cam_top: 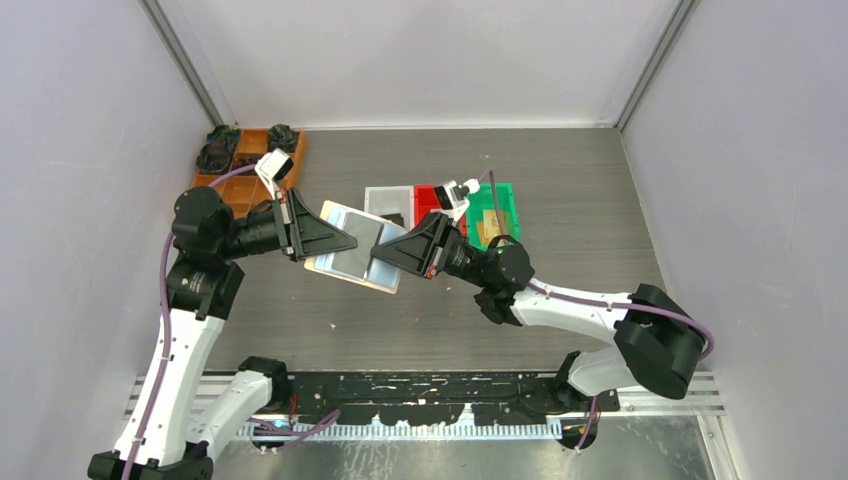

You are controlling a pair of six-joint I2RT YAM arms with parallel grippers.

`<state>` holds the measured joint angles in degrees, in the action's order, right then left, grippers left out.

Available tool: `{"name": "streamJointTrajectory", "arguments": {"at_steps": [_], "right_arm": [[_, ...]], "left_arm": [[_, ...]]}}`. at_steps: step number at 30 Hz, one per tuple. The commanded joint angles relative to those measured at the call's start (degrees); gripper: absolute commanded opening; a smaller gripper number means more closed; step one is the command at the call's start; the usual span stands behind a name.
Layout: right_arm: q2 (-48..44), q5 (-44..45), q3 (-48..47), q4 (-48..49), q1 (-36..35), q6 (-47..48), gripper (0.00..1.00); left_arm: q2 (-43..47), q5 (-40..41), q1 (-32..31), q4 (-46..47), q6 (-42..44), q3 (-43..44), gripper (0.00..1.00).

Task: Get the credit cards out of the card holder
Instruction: Remove the credit card from the card holder.

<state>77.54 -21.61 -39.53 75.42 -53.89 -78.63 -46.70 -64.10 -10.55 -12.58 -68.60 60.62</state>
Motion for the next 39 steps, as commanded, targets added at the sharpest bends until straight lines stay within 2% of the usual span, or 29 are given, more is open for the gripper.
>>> {"name": "streamJointTrajectory", "arguments": {"at_steps": [1,15,24,26,29,30,32,35,37,39], "right_arm": [[-1.9,-0.5,0.8,6.4,0.5,-1.0,0.01],[-4.3,1.3,3.3,5.9,0.6,0.4,0.01],[-9.6,1.1,4.9,-2.3,0.5,4.4,0.01],[-9.3,0.6,4.2,-2.6,0.5,4.2,0.01],[-8.1,-0.4,2.1,-3.1,-0.1,4.0,0.01],[-7.4,-0.8,1.1,-3.3,-0.5,4.0,0.03],[-5.9,-1.5,-0.7,-3.5,-1.0,3.7,0.17],[-4.6,-1.5,-1.9,-1.9,-1.2,2.8,0.36],[-4.1,-1.1,-2.0,-0.7,-1.2,2.3,0.41],[-4.0,-1.0,-2.2,-0.2,-1.2,1.7,0.41]], "left_arm": [[1.0,0.0,0.9,5.9,-1.6,2.9,0.12],[1.2,-0.5,0.9,6.1,-1.6,3.3,0.13],[1.0,-0.8,0.9,5.1,-0.8,4.2,0.19],[0.9,-0.6,0.9,5.2,-0.9,4.1,0.17],[1.0,-0.2,0.9,5.2,-1.0,4.0,0.09],[0.9,-0.2,0.9,5.2,-1.0,4.0,0.06],[1.0,-0.1,0.9,5.1,-0.8,4.1,0.01],[1.0,-0.3,0.8,4.7,-0.4,4.1,0.0],[1.0,-0.3,0.8,4.5,-0.1,4.1,0.0],[1.0,-0.3,0.9,4.4,0.2,4.2,0.0]]}}
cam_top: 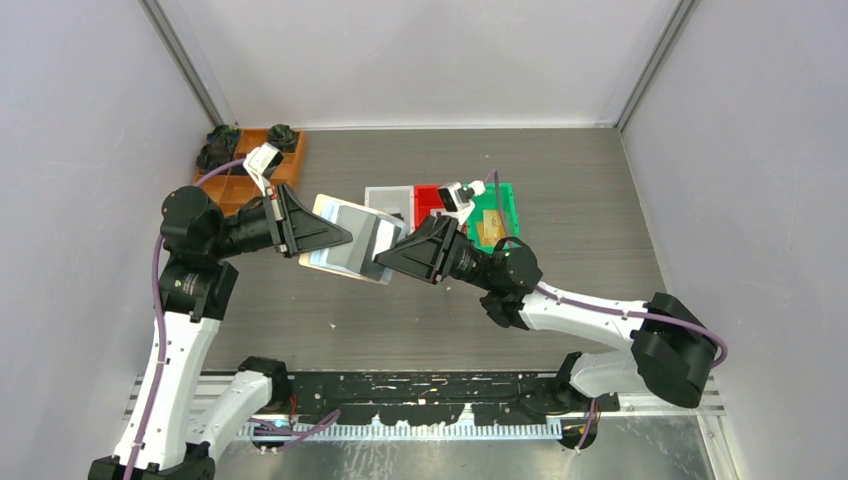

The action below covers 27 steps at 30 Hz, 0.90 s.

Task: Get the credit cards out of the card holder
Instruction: Remove the credit card from the card holder, then place the credit card in the storage box.

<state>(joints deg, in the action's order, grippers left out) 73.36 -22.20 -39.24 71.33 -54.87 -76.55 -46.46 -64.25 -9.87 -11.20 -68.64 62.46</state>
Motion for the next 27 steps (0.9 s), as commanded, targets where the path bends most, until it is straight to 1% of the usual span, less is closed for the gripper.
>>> {"name": "streamJointTrajectory", "arguments": {"at_steps": [1,2,3,5,6,8,9,11,13,15,17,19,22,24,26,27], "right_arm": [[0.2,-0.4,-2.5,4.2,-0.2,-0.5,0.41],[0.1,-0.4,-2.5,4.4,-0.2,-0.6,0.39],[0.1,-0.3,-2.4,4.3,-0.2,-0.7,0.35],[-0.4,0.1,-1.9,4.0,-0.2,-0.5,0.22],[-0.8,0.0,-1.8,3.4,-0.1,-0.3,0.14],[-2.1,0.1,-1.0,1.3,0.4,0.1,0.04],[-3.0,0.0,-0.4,-0.1,1.1,0.2,0.01],[-5.4,-0.7,0.2,-4.0,2.9,0.4,0.01],[-9.3,-2.6,0.1,-14.5,6.9,1.0,0.01],[-13.0,-5.1,0.3,-21.5,10.7,2.5,0.01],[-16.2,-8.0,0.7,-25.0,14.4,3.4,0.01],[-18.9,-10.3,0.2,-28.6,17.8,4.2,0.01],[-22.2,-11.9,-2.0,-37.9,22.3,7.8,0.01],[-22.9,-11.7,-5.5,-46.6,24.7,12.9,0.0],[-20.8,-10.7,-9.7,-57.7,26.4,18.0,0.0],[-19.1,-10.0,-11.4,-60.5,26.9,19.7,0.0]], "left_arm": [[0.7,-0.1,0.2,3.0,0.3,2.4,0.0],[0.7,0.0,0.2,2.9,0.4,2.5,0.0],[0.7,0.0,0.2,2.7,0.7,2.5,0.0],[0.6,0.1,0.1,2.0,1.6,2.5,0.0],[0.6,0.0,0.2,1.7,2.1,2.5,0.0],[0.6,-0.1,0.2,1.1,3.4,2.8,0.0],[0.4,-0.3,0.1,0.5,4.6,3.1,0.0],[0.1,-0.4,0.2,-2.9,8.6,4.7,0.0],[-0.2,-0.4,0.3,-7.4,13.4,6.6,0.0],[-0.4,-0.6,0.3,-12.0,19.2,8.7,0.0],[-0.5,-0.4,0.2,-16.2,25.3,10.7,0.0],[-0.5,-0.4,0.2,-19.3,28.8,12.2,0.0],[-0.1,-1.3,0.2,-20.2,30.4,13.2,0.0],[0.4,-2.1,0.3,-19.0,29.6,13.1,0.0],[1.1,-3.0,0.2,-17.1,28.4,12.6,0.0],[1.5,-3.4,0.2,-16.4,27.6,12.4,0.0]]}}
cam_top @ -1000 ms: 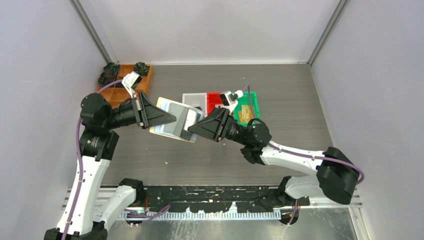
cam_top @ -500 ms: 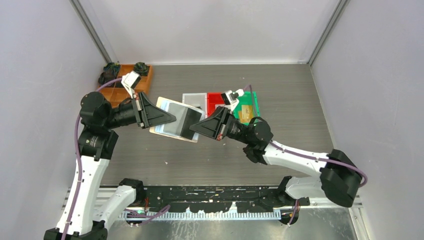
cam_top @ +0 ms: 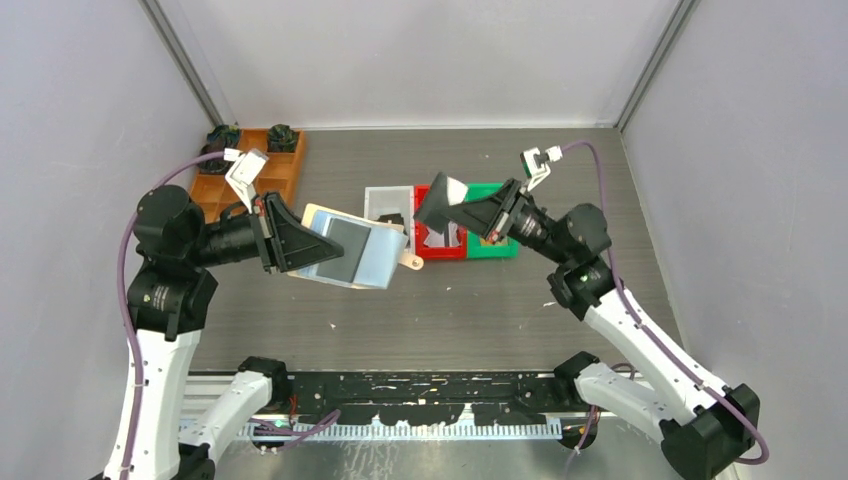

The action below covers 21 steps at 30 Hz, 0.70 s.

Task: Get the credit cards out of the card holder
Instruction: Place the credit card in the storage box.

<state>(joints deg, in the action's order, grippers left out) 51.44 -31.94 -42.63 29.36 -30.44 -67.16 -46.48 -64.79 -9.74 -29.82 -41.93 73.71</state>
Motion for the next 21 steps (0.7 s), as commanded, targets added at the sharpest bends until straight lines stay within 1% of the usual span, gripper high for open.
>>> {"name": "streamJointTrajectory", "arguments": {"at_steps": [1,4,8,12,16,21], "right_arm": [[5.2,0.5,-10.2,-21.7,2.6,12.7,0.01],[14.2,2.4,-16.5,-30.3,2.4,16.2,0.01],[26.4,6.0,-23.1,-33.8,-0.3,21.2,0.01],[40.4,10.2,-35.4,-43.5,-5.0,28.6,0.01],[51.0,11.8,-43.6,-46.4,-6.1,30.6,0.01],[60.8,14.1,-52.9,-51.2,-6.5,33.4,0.01]], "left_arm": [[1.8,-3.2,0.1,2.9,0.1,0.9,0.0],[2.7,-3.8,0.1,3.8,-1.3,0.5,0.0],[3.7,-3.5,0.0,5.0,-2.6,0.1,0.0],[3.9,-3.4,0.1,5.5,-3.3,-0.6,0.0],[4.4,-3.8,0.1,5.5,-3.2,-1.0,0.0],[4.6,-4.0,0.1,5.7,-3.1,-1.5,0.0]]}}
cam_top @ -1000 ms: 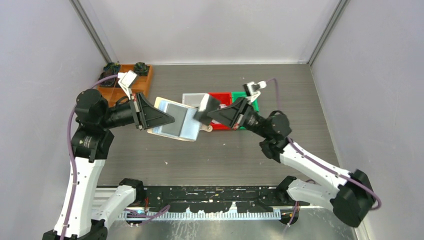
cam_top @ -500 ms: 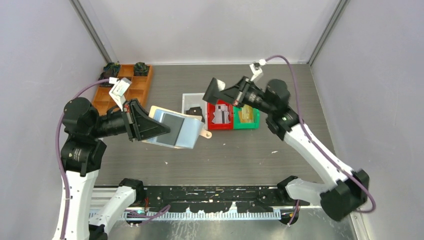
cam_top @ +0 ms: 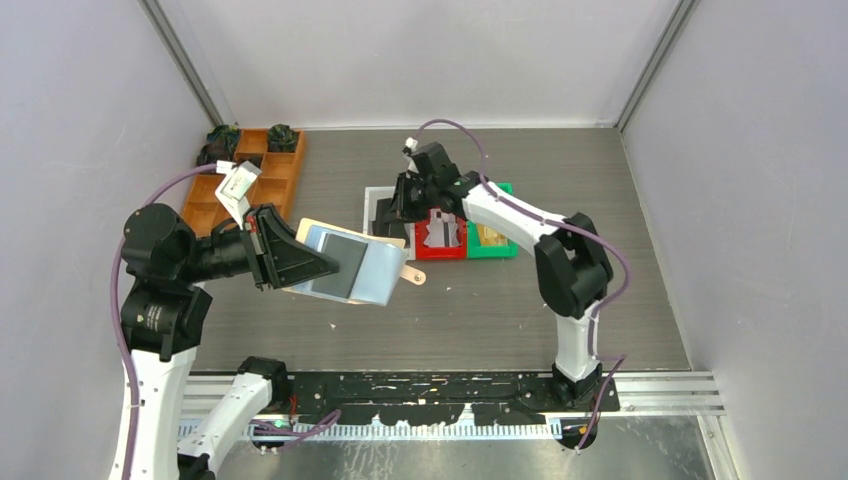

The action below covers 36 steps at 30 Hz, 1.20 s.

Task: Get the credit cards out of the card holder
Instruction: Place the credit card in the storage box.

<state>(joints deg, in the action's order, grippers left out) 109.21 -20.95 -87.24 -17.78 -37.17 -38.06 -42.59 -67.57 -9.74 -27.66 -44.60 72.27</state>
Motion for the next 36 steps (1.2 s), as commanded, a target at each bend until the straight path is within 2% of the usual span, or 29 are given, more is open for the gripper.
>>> {"name": "streamJointTrajectory", "arguments": {"at_steps": [1,13,19,24,26,32,36], "right_arm": [[4.5,3.4,-9.6,-4.5,0.3,4.6,0.01],[13.2,4.3,-16.8,-7.1,0.1,5.2,0.01],[13.8,5.0,-18.3,-7.1,-1.3,5.2,0.1],[13.9,7.4,-19.0,-7.4,-1.5,5.7,0.11],[14.6,7.1,-19.9,-8.1,-1.6,5.6,0.15],[13.9,9.6,-20.9,-9.6,-1.6,6.1,0.33],[10.8,11.9,-21.1,-10.4,-1.6,7.3,0.35]], "left_arm": [[0.7,-1.4,0.1,3.6,-0.4,-0.1,0.0],[0.9,-1.5,0.1,4.1,-0.3,-0.1,0.0],[0.8,-1.3,0.0,4.3,-0.4,-0.2,0.0],[0.7,-1.3,0.1,4.6,-0.9,0.1,0.0],[0.8,-1.2,0.1,4.7,-1.1,0.2,0.0],[0.9,-1.2,0.0,4.8,-1.2,0.6,0.0],[1.0,-1.2,0.1,4.6,-1.2,0.8,0.0]]}}
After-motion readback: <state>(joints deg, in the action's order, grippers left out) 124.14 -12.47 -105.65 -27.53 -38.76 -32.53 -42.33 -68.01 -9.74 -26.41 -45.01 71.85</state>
